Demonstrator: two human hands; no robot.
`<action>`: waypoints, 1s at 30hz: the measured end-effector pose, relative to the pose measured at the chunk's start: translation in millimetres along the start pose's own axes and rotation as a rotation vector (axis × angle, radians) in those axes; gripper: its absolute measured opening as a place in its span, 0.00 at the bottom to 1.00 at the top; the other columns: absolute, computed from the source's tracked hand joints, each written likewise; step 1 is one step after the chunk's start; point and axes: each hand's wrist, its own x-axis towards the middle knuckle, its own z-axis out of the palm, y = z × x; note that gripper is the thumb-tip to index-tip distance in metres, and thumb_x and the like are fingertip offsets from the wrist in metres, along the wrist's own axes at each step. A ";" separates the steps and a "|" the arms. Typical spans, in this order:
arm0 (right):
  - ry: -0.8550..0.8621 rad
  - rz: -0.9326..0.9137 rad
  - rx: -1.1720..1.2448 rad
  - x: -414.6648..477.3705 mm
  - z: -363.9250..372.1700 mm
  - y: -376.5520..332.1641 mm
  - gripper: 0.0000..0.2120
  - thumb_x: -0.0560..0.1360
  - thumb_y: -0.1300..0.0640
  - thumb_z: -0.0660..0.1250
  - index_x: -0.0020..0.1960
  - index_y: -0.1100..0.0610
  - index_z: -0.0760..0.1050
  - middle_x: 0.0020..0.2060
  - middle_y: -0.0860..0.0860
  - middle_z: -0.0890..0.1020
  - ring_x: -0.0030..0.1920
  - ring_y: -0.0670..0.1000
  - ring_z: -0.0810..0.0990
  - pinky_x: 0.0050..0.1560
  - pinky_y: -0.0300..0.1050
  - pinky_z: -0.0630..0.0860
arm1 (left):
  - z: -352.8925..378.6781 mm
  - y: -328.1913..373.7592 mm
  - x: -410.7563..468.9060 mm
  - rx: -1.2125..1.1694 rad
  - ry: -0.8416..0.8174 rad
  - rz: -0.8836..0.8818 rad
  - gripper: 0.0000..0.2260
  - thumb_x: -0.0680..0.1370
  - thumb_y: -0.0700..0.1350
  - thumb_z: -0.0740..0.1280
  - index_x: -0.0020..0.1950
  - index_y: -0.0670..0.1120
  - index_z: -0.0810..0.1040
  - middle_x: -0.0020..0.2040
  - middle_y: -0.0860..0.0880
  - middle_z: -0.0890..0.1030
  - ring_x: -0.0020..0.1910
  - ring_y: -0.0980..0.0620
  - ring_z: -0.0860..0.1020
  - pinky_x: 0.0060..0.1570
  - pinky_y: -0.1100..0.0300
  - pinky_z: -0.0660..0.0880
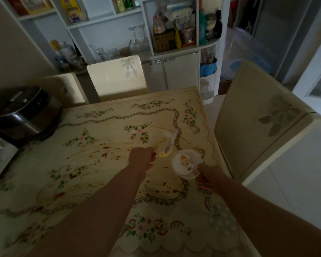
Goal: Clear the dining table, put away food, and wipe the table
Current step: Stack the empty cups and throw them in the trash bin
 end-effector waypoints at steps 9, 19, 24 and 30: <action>0.068 -0.065 0.068 -12.9 -0.7 -3.1 0.11 0.77 0.57 0.65 0.50 0.65 0.72 0.35 0.57 0.78 0.35 0.53 0.78 0.36 0.47 0.79 | -1.9 11.9 8.9 0.042 -0.045 0.016 0.08 0.77 0.40 0.66 0.37 0.44 0.76 0.36 0.46 0.80 0.36 0.52 0.78 0.41 0.56 0.76; 0.125 -0.028 0.226 -33.6 6.2 -0.7 0.09 0.77 0.59 0.62 0.40 0.60 0.69 0.38 0.57 0.77 0.37 0.53 0.78 0.38 0.49 0.78 | 0.5 20.4 11.0 0.037 -0.143 0.092 0.17 0.78 0.37 0.64 0.33 0.50 0.64 0.36 0.44 0.77 0.38 0.50 0.75 0.46 0.54 0.72; 0.196 -0.029 0.262 -44.1 3.8 4.6 0.09 0.76 0.61 0.64 0.39 0.60 0.67 0.37 0.58 0.77 0.34 0.52 0.77 0.37 0.47 0.77 | 5.6 21.9 8.3 0.041 -0.153 0.091 0.15 0.77 0.37 0.65 0.33 0.49 0.66 0.35 0.46 0.77 0.36 0.51 0.75 0.46 0.55 0.73; 0.262 -0.022 0.196 -47.1 5.4 7.9 0.09 0.74 0.61 0.67 0.39 0.61 0.68 0.33 0.56 0.76 0.32 0.51 0.76 0.35 0.45 0.75 | 1.4 21.4 10.2 0.064 -0.219 0.098 0.10 0.77 0.39 0.65 0.36 0.45 0.72 0.35 0.47 0.78 0.35 0.54 0.76 0.37 0.59 0.72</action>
